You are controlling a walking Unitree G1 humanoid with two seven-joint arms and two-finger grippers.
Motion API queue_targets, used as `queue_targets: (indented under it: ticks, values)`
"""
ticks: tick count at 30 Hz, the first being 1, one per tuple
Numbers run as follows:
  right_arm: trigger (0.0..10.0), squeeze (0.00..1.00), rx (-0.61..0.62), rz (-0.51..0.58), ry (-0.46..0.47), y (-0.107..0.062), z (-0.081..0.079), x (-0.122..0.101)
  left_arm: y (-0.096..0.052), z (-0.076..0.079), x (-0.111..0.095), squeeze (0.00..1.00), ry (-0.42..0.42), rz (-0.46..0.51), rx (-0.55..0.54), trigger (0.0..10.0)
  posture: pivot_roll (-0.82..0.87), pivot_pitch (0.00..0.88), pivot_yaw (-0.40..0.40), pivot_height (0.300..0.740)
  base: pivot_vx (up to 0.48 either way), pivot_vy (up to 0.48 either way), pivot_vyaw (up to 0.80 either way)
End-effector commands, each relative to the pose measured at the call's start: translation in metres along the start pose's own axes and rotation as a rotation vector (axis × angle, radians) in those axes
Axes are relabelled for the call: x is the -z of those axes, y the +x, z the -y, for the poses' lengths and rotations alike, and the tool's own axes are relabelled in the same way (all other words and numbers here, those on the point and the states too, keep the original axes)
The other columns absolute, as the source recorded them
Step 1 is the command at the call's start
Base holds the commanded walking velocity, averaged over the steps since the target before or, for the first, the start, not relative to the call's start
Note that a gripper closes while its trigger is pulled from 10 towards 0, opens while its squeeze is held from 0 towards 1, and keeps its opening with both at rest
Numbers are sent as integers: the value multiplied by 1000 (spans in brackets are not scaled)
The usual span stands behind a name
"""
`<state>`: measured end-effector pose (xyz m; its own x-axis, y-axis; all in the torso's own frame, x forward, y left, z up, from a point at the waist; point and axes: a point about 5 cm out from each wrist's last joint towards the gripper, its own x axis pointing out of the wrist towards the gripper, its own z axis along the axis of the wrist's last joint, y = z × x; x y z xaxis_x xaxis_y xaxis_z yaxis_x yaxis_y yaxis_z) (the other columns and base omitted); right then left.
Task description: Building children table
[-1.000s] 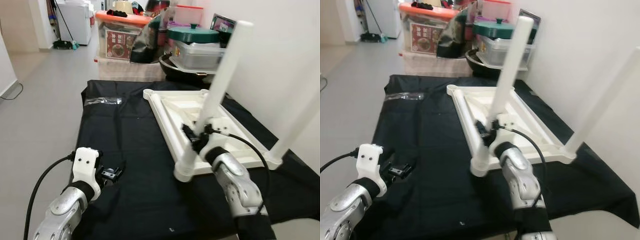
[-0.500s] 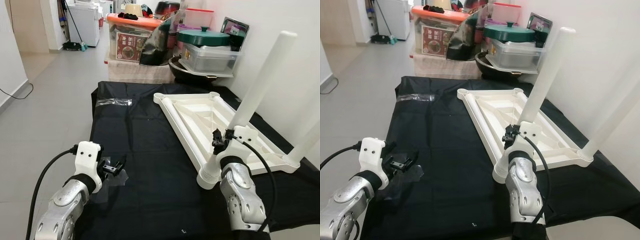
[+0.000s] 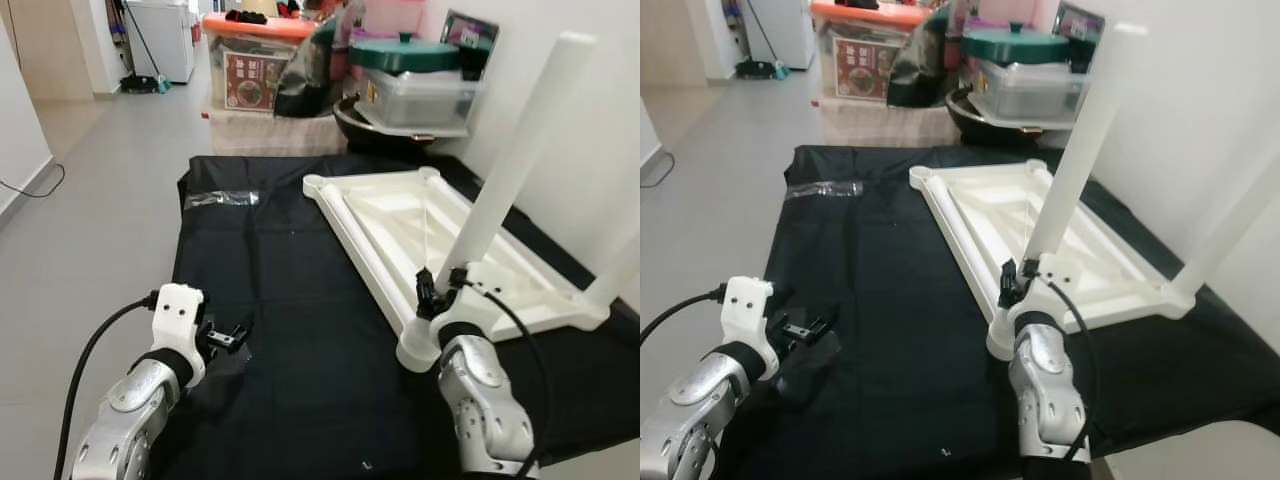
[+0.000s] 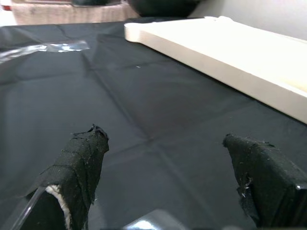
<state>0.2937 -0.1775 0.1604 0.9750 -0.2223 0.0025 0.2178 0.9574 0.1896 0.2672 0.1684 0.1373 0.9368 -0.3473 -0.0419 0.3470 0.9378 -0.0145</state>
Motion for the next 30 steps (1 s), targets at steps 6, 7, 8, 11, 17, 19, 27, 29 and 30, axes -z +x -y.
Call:
queue_targets:
  ticks: [6,7,8,11,17,19,27,29,30]
  values:
    - [10000,1000,-91,142,-20,-1,11,-42,1,0,1,0,17,-8,15,10000,26,0,-72,740,0,0,0]
    - [10000,1000,-164,168,-17,-1,10,-54,2,0,2,0,17,-7,17,10000,24,0,-73,740,0,0,0]
    - [10000,1000,-164,168,-17,-1,10,-54,2,0,2,0,17,-7,17,10000,24,0,-73,740,0,0,0]
    - [10000,1000,-215,173,-7,0,8,-58,3,0,2,0,17,-6,18,10000,24,0,-73,740,0,0,0]
    - [10000,1000,-490,78,-83,6,8,-63,5,4,2,0,13,-2,32,10000,19,0,-71,740,0,0,0]
    - [10000,0,-615,23,-152,18,18,-63,6,4,2,0,15,-2,34,10000,20,0,-77,740,0,0,0]
    - [10000,0,-787,-87,-264,40,42,-63,7,5,2,0,15,3,37,10000,26,0,-87,740,0,0,0]
    - [10000,0,-830,-116,-285,50,50,-64,7,5,2,0,15,4,36,10000,33,0,-96,740,0,0,0]
    - [10000,0,-830,-116,-285,50,50,-64,7,5,2,0,15,4,36,10000,33,0,-96,740,0,0,0]
